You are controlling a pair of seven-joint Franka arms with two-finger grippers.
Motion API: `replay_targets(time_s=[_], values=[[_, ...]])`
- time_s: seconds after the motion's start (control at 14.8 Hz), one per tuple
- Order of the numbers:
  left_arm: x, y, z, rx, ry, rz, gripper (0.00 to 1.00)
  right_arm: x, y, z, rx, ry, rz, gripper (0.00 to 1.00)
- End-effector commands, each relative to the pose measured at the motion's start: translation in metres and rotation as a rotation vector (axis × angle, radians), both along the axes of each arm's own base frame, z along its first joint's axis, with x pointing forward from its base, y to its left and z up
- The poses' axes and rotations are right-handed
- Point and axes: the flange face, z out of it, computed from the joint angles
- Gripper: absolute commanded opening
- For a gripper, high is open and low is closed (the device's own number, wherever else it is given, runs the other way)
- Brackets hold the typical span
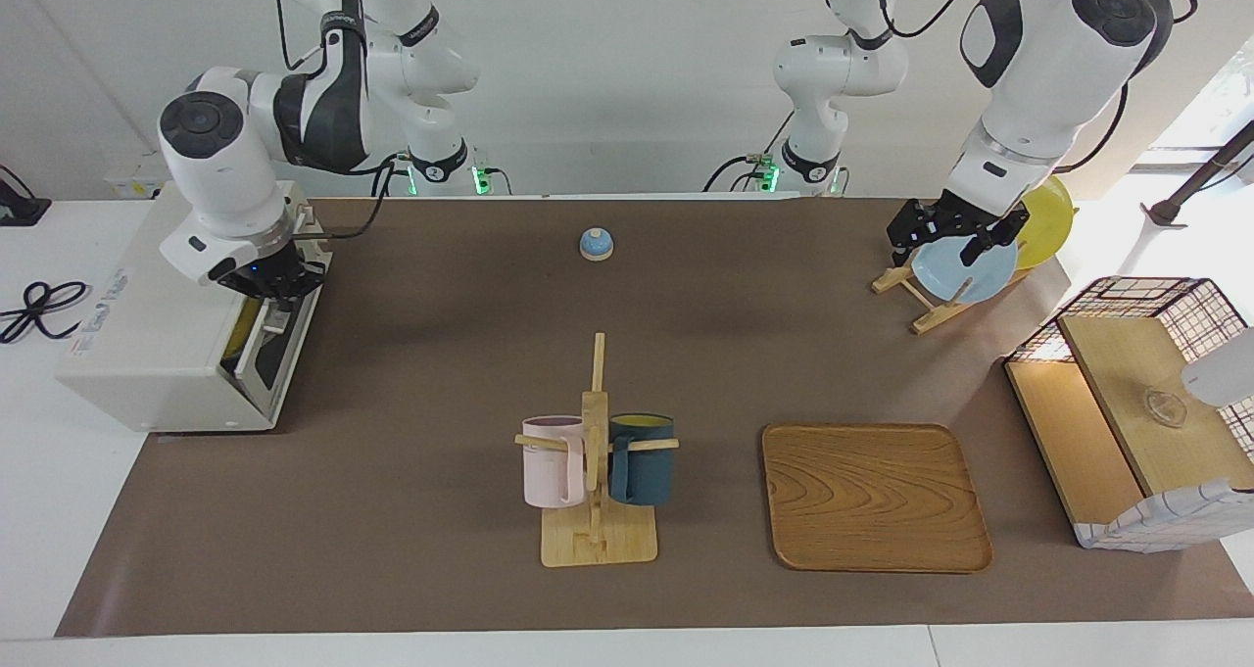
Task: Put corn in oven
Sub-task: 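Withdraw the right gripper and push the oven door closed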
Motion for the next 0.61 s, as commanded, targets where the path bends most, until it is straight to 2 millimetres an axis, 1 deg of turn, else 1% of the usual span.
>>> replay_targets(time_s=[0.0, 0.07, 0.2, 0.27, 0.34, 0.47, 0.54], values=[[-0.005, 0.002, 0.005, -0.01, -0.012, -0.009, 1.0, 0.001, -0.031, -0.011, -0.015, 0.015, 0.037, 0.05], [-0.005, 0.002, 0.005, -0.01, -0.012, -0.009, 1.0, 0.0, -0.035, -0.011, -0.011, 0.018, 0.043, 0.19], [-0.005, 0.002, 0.005, -0.01, -0.012, -0.009, 1.0, -0.002, -0.03, 0.0, 0.033, -0.007, 0.026, 0.51], [-0.005, 0.002, 0.005, -0.01, -0.012, -0.009, 1.0, -0.005, -0.024, 0.01, 0.043, -0.014, 0.026, 0.8], [-0.005, 0.002, 0.005, -0.01, -0.012, -0.009, 1.0, -0.004, -0.018, 0.02, 0.055, -0.026, 0.029, 1.0], [-0.004, 0.003, 0.005, -0.01, -0.012, -0.007, 1.0, -0.002, -0.001, 0.051, 0.113, -0.032, 0.018, 1.0], [-0.004, 0.003, 0.005, -0.01, -0.012, -0.007, 1.0, 0.002, 0.015, 0.064, 0.139, -0.033, 0.026, 1.0]])
